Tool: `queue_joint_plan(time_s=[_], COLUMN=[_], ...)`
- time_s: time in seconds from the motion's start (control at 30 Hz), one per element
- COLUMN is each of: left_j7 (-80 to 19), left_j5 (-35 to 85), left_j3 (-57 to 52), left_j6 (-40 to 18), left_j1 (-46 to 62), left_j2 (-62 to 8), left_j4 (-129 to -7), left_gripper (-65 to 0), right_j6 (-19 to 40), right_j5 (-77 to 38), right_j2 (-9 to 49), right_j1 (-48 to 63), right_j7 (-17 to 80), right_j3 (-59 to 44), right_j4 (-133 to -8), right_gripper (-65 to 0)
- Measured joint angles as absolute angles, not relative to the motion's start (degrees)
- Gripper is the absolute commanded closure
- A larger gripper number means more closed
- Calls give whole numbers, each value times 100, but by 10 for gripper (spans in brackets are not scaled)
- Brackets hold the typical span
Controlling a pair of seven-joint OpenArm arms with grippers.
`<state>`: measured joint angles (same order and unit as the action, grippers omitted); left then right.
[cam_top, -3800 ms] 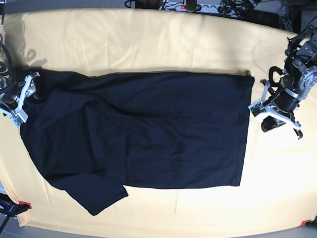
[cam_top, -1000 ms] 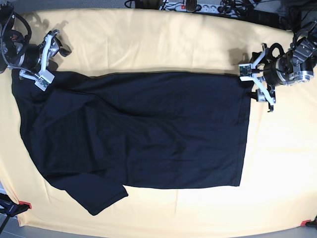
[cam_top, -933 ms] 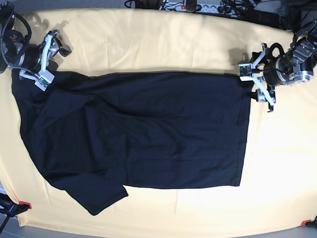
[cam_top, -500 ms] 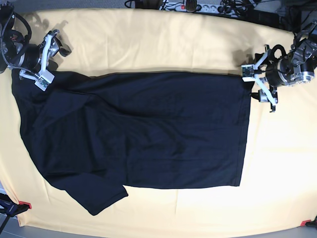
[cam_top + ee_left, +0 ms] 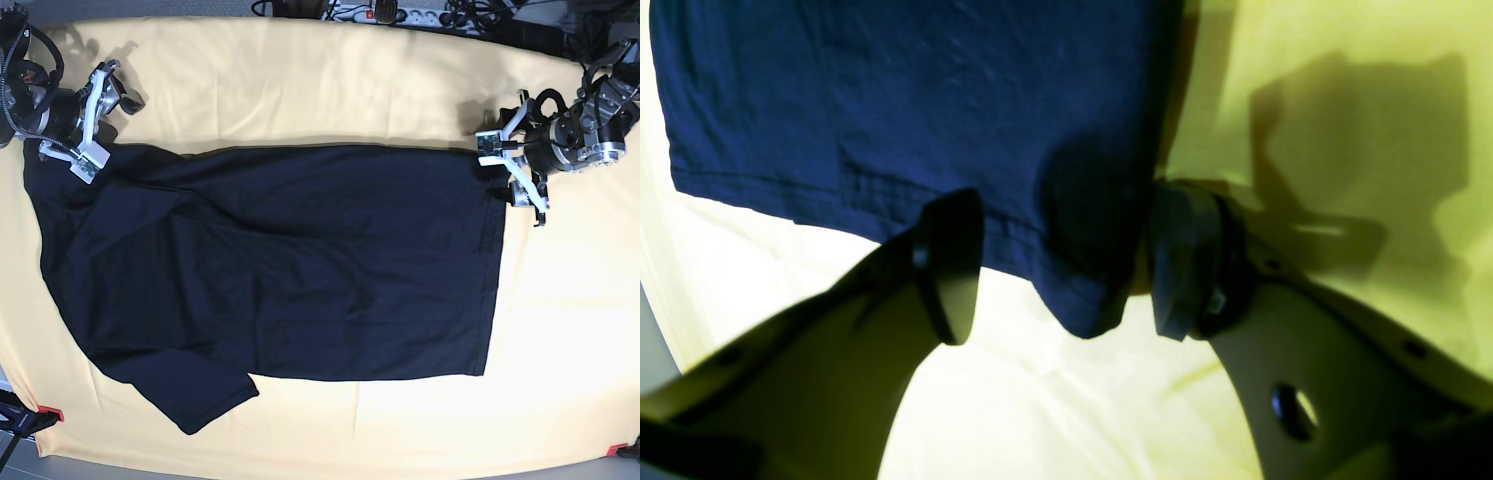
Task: Fold the T-shirt properly
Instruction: 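Grasp the collar-side edge of the shirt with both grippers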
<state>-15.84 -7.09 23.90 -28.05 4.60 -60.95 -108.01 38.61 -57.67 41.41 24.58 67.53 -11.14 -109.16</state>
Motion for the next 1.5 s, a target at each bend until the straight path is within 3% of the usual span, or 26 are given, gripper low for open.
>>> queue_joint_plan(time_s=[0.47, 0.53, 0.67, 0.73, 0.9, 1.13, 1.5], left_j7=[-1636, -1693, -1739, -1802, -1802, -1820, -1844], left_j5=[-707, -696, -694, -690, -692, -692, -690], left_j3=[2390, 2390, 2390, 2390, 2390, 2390, 2390], left_j6=[-2958, -2847, -2744, -2744, -2742, -2495, -2274], left_j1=[458, 460, 460, 460, 460, 462, 462], left_j2=[-6093, -6093, -6082, -6082, -6082, -6080, -6082], left_j4=[-10801, -10796, -10700, -10700, -10700, -10700, -10698], left_gripper=[-342, -296, -79, -27, 0, 0, 0], right_j6=[3861, 3861, 3861, 3861, 3861, 3861, 4005], right_j5=[-5767, -5767, -5767, -5767, -5640, -4152, -3347], right_j2=[4141, 4141, 4141, 4141, 4141, 4141, 4141], right_j1=[2458, 2458, 2458, 2458, 2458, 2458, 2554], right_j7=[6753, 6753, 6753, 6753, 6748, 6689, 5645], right_j3=[-1111, -1111, -1114, -1114, -1114, -1111, -1111], right_j4=[-10916, -10916, -10916, -10916, -10919, -10916, -10796], right_gripper=[-403, -403, -403, -403, -403, -403, -406])
